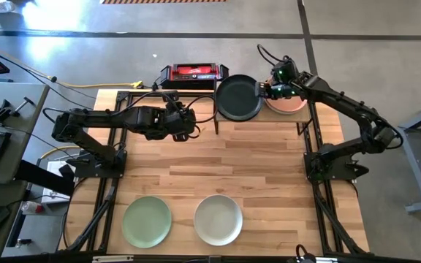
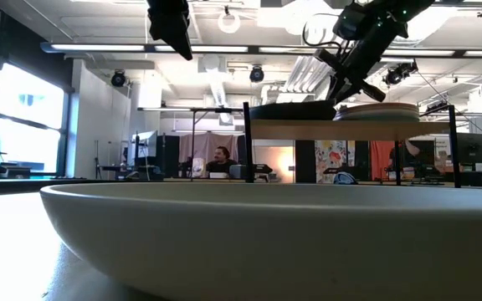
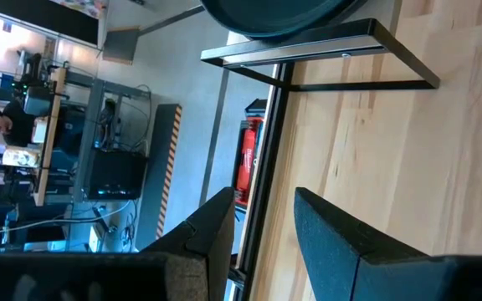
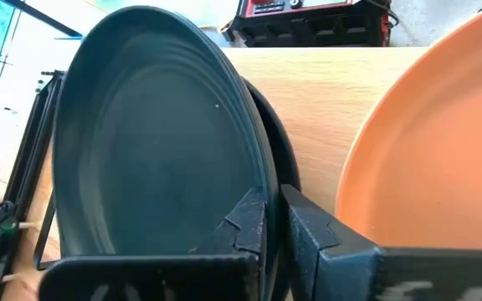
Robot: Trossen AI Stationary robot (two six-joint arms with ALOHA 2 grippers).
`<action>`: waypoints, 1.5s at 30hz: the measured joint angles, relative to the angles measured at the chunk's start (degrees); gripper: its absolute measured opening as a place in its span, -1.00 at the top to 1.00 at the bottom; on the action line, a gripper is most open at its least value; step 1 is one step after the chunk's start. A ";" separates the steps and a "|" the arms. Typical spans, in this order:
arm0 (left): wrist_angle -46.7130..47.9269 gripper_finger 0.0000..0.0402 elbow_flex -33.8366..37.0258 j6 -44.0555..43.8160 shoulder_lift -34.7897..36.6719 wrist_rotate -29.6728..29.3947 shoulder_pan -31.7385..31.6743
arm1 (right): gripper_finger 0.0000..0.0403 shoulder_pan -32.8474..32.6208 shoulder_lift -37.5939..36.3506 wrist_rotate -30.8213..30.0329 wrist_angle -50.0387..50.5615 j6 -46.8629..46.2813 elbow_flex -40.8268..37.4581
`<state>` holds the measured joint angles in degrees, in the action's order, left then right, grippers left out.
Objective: Place and stack plates onto a shelf
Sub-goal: Stack the black plate on top of the black plate on the shelf, then stack the light green plate on top of the black plate on the shelf
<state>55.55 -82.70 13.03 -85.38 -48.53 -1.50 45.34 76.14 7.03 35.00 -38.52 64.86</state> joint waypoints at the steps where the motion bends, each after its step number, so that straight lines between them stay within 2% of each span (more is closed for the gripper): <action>1: 0.00 0.43 0.00 -0.02 0.00 0.00 0.00 | 0.90 0.02 0.00 -0.06 0.00 0.00 0.00; 13: 0.00 0.43 0.00 0.00 0.00 -0.01 0.00 | 0.62 0.00 0.00 0.37 -0.09 0.00 0.00; 27: 0.02 0.43 0.00 -2.57 0.00 0.00 0.00 | 0.54 1.92 -3.57 1.33 -0.70 0.46 0.00; 30: 0.25 0.43 0.00 -4.46 0.00 0.17 0.00 | 0.54 1.86 -4.01 4.00 -0.68 0.71 0.00; 33: 1.79 0.43 0.00 -8.17 0.02 3.49 0.00 | 0.54 0.96 -4.17 8.74 -0.61 1.30 0.00; 37: 6.97 0.43 0.00 -16.76 0.02 11.77 0.00 | 0.54 -1.80 -4.17 13.20 -0.55 1.11 0.00; 41: 13.24 0.43 0.52 -23.11 0.07 20.98 0.00 | 0.54 -6.31 -4.17 13.56 -0.52 1.03 0.00; 45: 17.39 0.43 0.59 -26.60 0.07 25.12 0.47 | 0.54 -10.89 -4.17 13.03 -0.52 -0.50 0.00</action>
<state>72.93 -82.11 -13.57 -85.32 -23.41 -1.02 34.45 71.96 20.05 34.48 -39.02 64.86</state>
